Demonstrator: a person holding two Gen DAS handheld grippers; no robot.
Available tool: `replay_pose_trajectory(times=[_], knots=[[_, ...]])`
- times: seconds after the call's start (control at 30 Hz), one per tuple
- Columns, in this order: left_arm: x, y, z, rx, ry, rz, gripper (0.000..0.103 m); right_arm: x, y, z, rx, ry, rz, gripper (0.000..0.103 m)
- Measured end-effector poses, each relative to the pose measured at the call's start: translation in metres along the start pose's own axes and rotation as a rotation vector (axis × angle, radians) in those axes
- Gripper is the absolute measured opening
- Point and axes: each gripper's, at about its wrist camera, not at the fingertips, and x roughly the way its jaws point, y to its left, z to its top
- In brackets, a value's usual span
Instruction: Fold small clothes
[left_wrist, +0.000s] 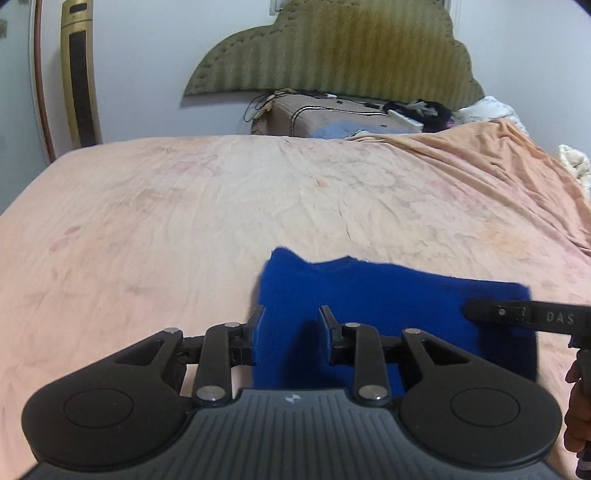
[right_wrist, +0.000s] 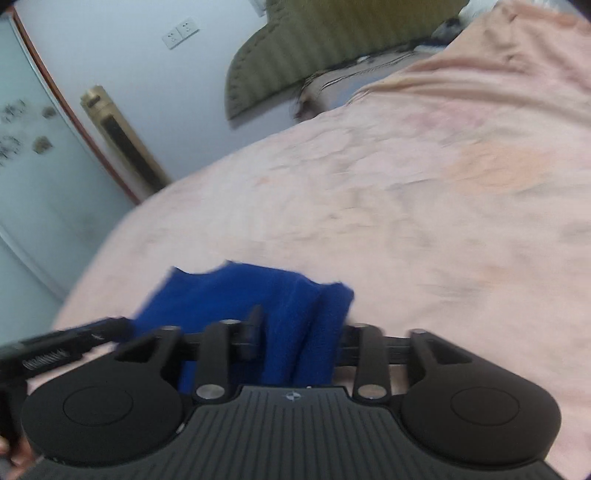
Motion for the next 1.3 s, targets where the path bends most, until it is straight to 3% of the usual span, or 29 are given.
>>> replay_pose_trajectory(times=[0.1,0.17,0.27,0.33,0.37,0.43,0.5,0.57,0.7,0.8,0.87,0.93,1.0,1.07,1.13,1.2,1.3], knots=[[-0.024,0.009,-0.019,0.033,0.008,-0.022,0.041,-0.036,0.002,-0.028,-0.028,-0.004,0.017,0.069],[-0.04,0.015,-0.042,0.062,0.014,-0.038,0.064,-0.053,-0.002,-0.052,0.028,0.043,0.097,0.069],[-0.058,0.026,-0.076,0.076,0.048,-0.1,0.065,-0.068,-0.013,-0.089,0.178,0.134,0.225,0.069],[-0.068,0.033,-0.092,0.063,0.085,-0.173,0.065,-0.075,-0.014,-0.106,0.236,0.147,0.294,0.068],[-0.069,0.036,-0.1,0.052,0.108,-0.211,0.065,-0.077,-0.011,-0.112,0.247,0.159,0.319,0.068],[-0.067,0.039,-0.112,0.023,0.146,-0.264,0.061,-0.076,0.0,-0.12,0.21,0.17,0.338,0.058],[-0.069,0.038,-0.121,0.013,0.126,-0.247,0.032,-0.072,0.009,-0.119,0.172,0.177,0.291,0.019],[-0.073,0.039,-0.12,-0.019,0.111,-0.243,0.019,-0.069,0.01,-0.119,0.159,0.18,0.287,0.018],[-0.091,0.032,-0.117,-0.069,0.103,-0.239,0.014,-0.088,0.019,-0.107,0.079,0.136,0.266,0.017],[-0.109,0.015,-0.119,-0.051,0.084,-0.263,0.014,-0.114,0.021,-0.091,-0.013,0.086,0.222,0.017],[-0.11,0.003,-0.125,-0.017,0.089,-0.244,0.014,-0.115,0.021,-0.085,-0.078,0.115,0.178,0.02],[-0.102,-0.008,-0.132,0.036,0.098,-0.148,0.014,-0.109,0.02,-0.093,-0.128,0.175,0.083,0.033],[-0.1,-0.011,-0.138,0.05,0.109,-0.119,0.016,-0.111,0.029,-0.107,-0.214,0.144,-0.033,0.048],[-0.106,-0.014,-0.14,0.057,0.09,-0.089,0.025,-0.128,0.042,-0.116,-0.257,0.029,-0.111,0.05],[-0.111,-0.019,-0.141,0.063,0.071,-0.047,0.037,-0.142,0.056,-0.123,-0.271,-0.069,-0.1,0.052],[-0.11,-0.022,-0.143,0.06,0.069,-0.009,0.045,-0.138,0.069,-0.135,-0.3,-0.081,-0.08,0.058],[-0.111,-0.029,-0.148,0.061,0.045,0.042,0.046,-0.114,0.076,-0.15,-0.363,-0.006,-0.189,0.061]])
